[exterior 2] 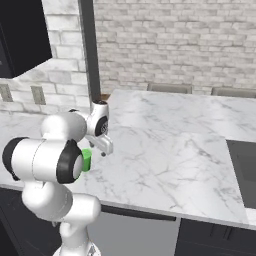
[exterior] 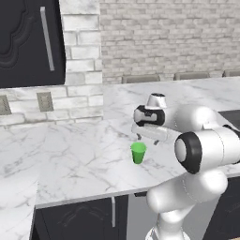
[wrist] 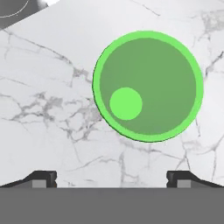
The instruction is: Place the pitcher and cup on the dining counter for serving.
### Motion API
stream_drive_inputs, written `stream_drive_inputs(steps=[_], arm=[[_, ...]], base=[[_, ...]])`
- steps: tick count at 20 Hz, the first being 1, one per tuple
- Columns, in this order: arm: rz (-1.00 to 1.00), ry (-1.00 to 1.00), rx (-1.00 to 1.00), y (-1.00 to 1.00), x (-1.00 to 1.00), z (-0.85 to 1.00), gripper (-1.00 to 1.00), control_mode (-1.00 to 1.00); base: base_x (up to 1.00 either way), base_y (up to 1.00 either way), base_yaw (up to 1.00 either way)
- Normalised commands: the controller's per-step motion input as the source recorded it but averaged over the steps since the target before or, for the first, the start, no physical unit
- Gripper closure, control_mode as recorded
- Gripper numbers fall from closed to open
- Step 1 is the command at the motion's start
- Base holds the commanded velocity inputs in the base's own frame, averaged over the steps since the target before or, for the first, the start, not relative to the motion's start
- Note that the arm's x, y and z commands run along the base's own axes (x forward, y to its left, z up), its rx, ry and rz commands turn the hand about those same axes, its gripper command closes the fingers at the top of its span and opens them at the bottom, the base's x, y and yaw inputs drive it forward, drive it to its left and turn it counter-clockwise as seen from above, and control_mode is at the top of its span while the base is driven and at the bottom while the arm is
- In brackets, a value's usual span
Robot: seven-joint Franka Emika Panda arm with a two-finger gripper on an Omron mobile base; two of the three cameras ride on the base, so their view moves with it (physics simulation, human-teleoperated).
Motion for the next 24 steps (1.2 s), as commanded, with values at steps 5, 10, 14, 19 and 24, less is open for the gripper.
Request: stream_drive_inputs(steps=[5,10,14,19,24], arm=[[0.04,0.00,0.00,0.03,-0.06,0.01,-1.00,-1.00],[0.00,0.00,0.00,0.17,0.00,-0.01,-1.00,-1.00],[0.01,0.00,0.00,0.16,0.00,-0.16,-1.00,-1.00],[0.02,0.00,0.00,0.11,0.00,-0.33,-1.00,-1.00],[0.03,0.00,0.00,0.00,0.00,-0.29,-1.00,-1.00]], base=[[0.00,0.00,0.00],[0.00,0.00,0.00],[0.00,0.00,0.00],[0.00,0.00,0.00],[0.00,0.00,0.00]])
